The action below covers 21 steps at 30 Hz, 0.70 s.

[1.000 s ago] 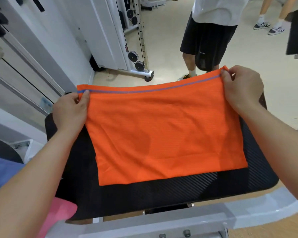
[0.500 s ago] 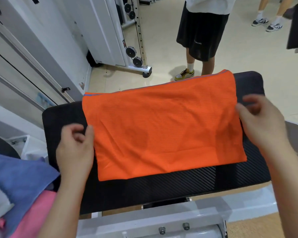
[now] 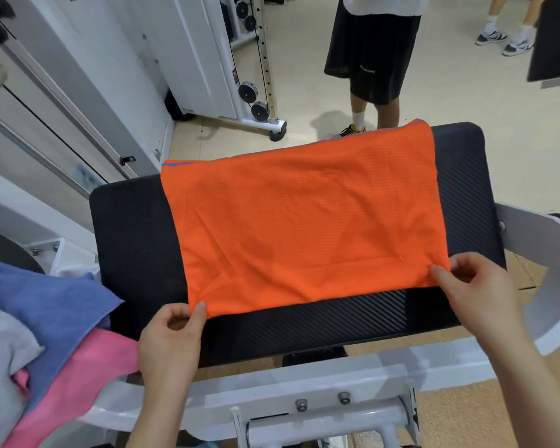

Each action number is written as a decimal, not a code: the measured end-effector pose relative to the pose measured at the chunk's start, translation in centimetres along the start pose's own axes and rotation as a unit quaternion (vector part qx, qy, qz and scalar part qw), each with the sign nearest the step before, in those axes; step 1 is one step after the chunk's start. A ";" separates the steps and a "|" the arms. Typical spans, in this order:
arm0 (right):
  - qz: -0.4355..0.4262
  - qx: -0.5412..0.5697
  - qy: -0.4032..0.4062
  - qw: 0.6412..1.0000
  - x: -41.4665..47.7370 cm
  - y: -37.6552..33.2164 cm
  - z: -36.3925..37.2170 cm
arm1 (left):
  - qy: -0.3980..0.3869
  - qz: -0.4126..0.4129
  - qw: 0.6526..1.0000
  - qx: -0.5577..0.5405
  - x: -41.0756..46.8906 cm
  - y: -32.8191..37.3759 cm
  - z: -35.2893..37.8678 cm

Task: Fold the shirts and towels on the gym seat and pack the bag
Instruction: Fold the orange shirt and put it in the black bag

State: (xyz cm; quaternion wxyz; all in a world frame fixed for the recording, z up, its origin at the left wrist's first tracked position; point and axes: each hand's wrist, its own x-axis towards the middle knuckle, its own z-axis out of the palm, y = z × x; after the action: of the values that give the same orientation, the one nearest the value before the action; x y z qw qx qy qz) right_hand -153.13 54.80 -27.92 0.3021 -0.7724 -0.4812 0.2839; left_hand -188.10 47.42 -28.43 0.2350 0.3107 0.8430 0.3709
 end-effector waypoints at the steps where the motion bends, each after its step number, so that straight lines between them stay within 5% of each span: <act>1: 0.004 0.031 -0.004 1.000 -0.1 0.2 0.0 | -0.009 -0.007 0.999 -0.032 -0.1 0.0 -0.2; 5: 0.052 0.177 -0.017 0.983 -0.9 1.3 -0.5 | -0.033 -0.025 0.991 -0.126 -0.5 -1.1 -1.2; 8: 0.064 0.183 -0.025 0.981 -1.4 2.0 -0.5 | -0.053 0.007 0.993 -0.104 -1.4 -2.2 -1.7; 21: -0.025 -0.078 -0.030 0.996 -2.1 2.2 -0.3 | -0.183 0.107 0.962 0.170 -1.8 -2.3 -2.5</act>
State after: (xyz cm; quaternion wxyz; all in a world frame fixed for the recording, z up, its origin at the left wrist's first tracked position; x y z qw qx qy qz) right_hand -152.40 52.05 -29.01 0.2335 -0.7724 -0.5301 0.2606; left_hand -189.24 43.76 -28.32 0.2874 0.4973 0.7982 0.1817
